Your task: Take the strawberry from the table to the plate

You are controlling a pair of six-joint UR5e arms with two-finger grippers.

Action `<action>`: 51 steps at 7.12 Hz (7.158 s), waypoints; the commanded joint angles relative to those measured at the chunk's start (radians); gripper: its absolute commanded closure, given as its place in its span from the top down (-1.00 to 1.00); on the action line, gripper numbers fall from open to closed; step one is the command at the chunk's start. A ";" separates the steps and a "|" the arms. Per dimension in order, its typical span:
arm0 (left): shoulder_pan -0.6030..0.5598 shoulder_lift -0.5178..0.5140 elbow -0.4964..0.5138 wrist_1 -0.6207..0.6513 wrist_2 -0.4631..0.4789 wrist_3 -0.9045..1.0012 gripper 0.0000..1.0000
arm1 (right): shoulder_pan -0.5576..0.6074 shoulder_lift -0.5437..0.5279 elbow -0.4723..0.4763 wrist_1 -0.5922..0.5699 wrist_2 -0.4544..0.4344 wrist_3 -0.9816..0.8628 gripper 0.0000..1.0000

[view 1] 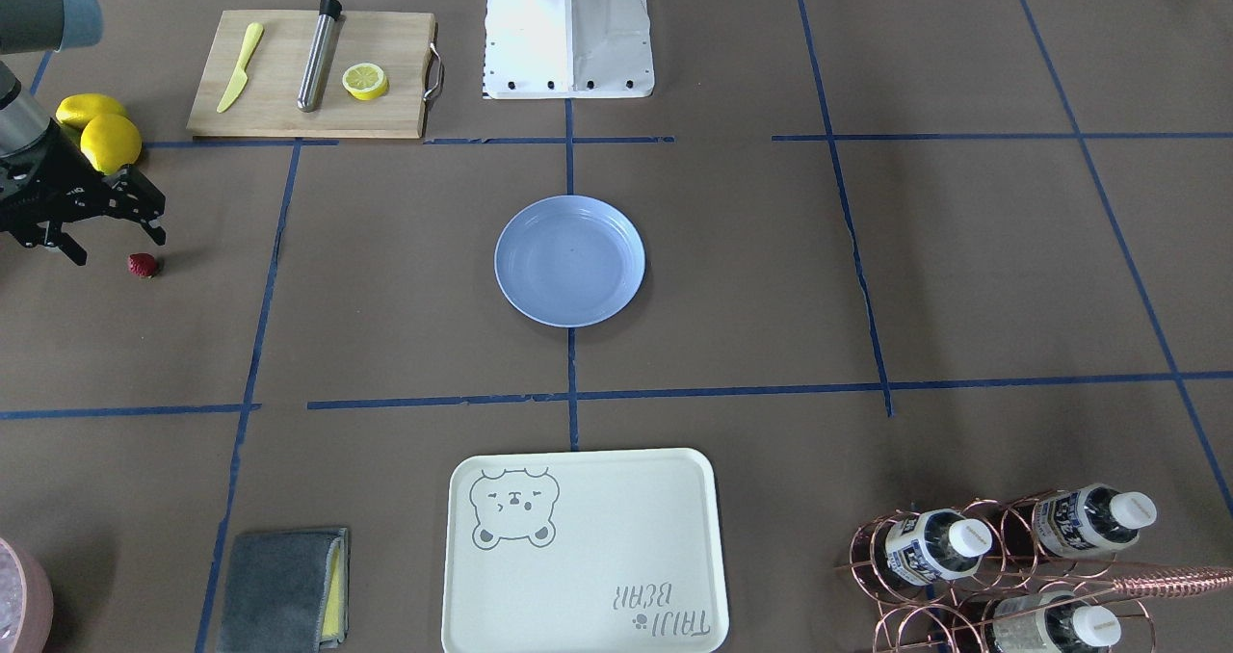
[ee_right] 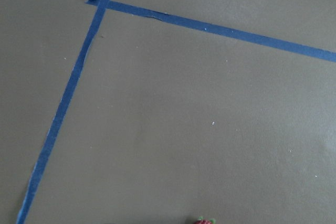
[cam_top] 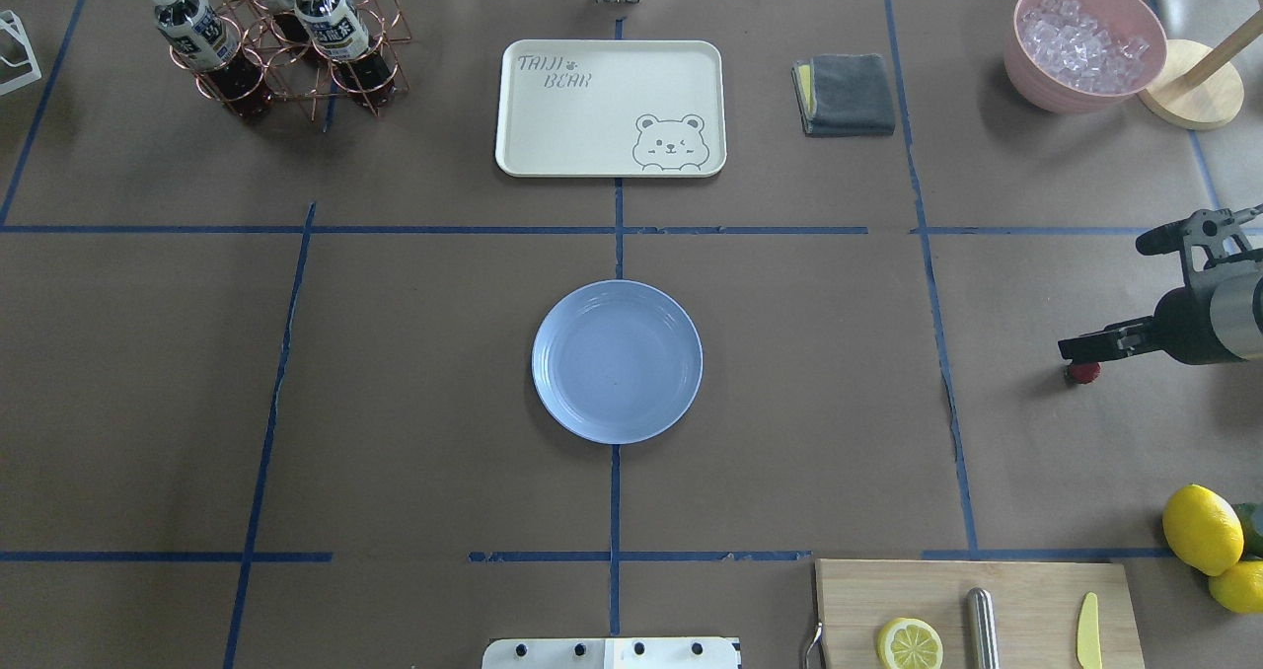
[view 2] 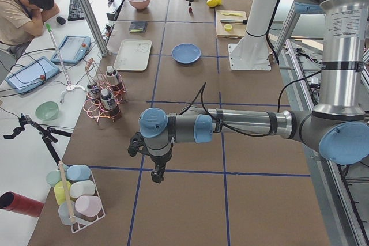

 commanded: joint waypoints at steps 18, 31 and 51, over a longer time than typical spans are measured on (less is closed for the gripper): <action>0.000 -0.003 -0.007 -0.004 -0.004 0.000 1.00 | -0.437 0.956 -0.238 -0.652 -0.326 0.509 -1.00; 0.000 0.001 -0.009 -0.008 -0.004 0.003 1.00 | -0.379 0.972 -0.215 -0.650 -0.348 0.415 0.96; -0.003 0.018 -0.042 -0.008 -0.060 0.006 1.00 | 0.810 0.122 -0.215 -0.658 0.359 -0.865 1.00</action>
